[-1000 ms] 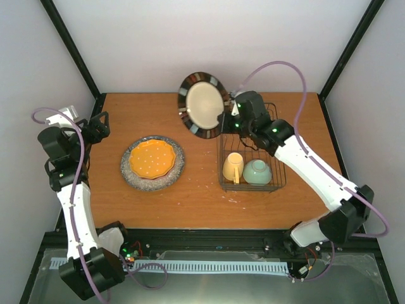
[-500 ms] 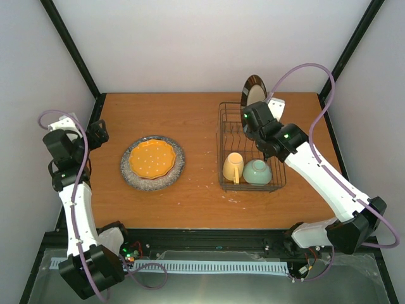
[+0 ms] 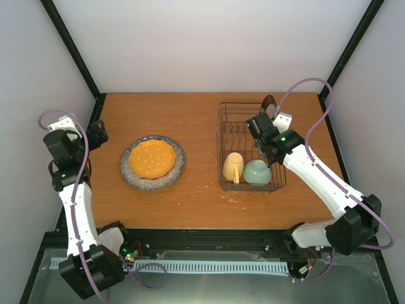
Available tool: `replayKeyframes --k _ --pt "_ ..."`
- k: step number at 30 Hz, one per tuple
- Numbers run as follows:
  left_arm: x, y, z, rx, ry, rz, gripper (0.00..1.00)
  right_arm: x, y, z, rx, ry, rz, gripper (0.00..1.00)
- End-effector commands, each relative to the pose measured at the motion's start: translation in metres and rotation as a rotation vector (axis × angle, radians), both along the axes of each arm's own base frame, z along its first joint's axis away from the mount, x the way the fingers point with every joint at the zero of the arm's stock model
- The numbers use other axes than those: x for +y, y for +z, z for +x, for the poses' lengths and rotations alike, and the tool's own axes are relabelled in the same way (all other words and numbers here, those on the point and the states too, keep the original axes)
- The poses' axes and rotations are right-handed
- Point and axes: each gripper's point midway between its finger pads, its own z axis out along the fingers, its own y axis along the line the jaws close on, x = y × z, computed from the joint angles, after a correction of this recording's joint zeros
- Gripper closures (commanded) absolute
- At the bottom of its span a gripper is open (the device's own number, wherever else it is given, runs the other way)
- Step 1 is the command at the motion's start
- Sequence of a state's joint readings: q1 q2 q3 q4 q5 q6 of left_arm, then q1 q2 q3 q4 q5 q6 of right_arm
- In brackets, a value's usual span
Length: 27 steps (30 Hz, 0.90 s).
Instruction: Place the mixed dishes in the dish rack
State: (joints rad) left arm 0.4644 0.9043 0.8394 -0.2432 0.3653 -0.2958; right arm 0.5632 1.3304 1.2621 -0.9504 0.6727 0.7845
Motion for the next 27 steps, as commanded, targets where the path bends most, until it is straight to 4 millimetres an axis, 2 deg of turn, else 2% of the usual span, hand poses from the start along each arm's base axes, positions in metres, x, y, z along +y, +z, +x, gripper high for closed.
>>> replayKeyframes --k 1,5,10,14,23,27 --pt "0.003 0.001 -0.002 0.005 0.012 0.024 0.0 -0.007 0.036 0.02 -0.186 -0.074 0.06 0.97" --pt "0.004 0.0 -0.003 0.008 0.02 0.029 0.0 -0.002 0.031 0.03 -0.171 -0.048 0.041 0.97" --pt "0.005 -0.001 -0.004 0.012 0.028 0.038 0.0 0.008 0.014 0.042 -0.121 -0.006 0.008 0.97" --pt "0.008 -0.001 -0.005 0.017 0.043 0.047 0.0 0.006 0.007 0.045 -0.107 -0.012 -0.027 0.97" --pt "0.009 -0.003 -0.003 0.019 0.043 0.044 0.0 -0.004 0.01 0.043 -0.127 -0.048 -0.048 0.97" --pt "0.01 -0.003 -0.002 0.021 0.045 0.046 0.0 -0.011 0.018 0.042 -0.159 -0.062 -0.019 0.97"
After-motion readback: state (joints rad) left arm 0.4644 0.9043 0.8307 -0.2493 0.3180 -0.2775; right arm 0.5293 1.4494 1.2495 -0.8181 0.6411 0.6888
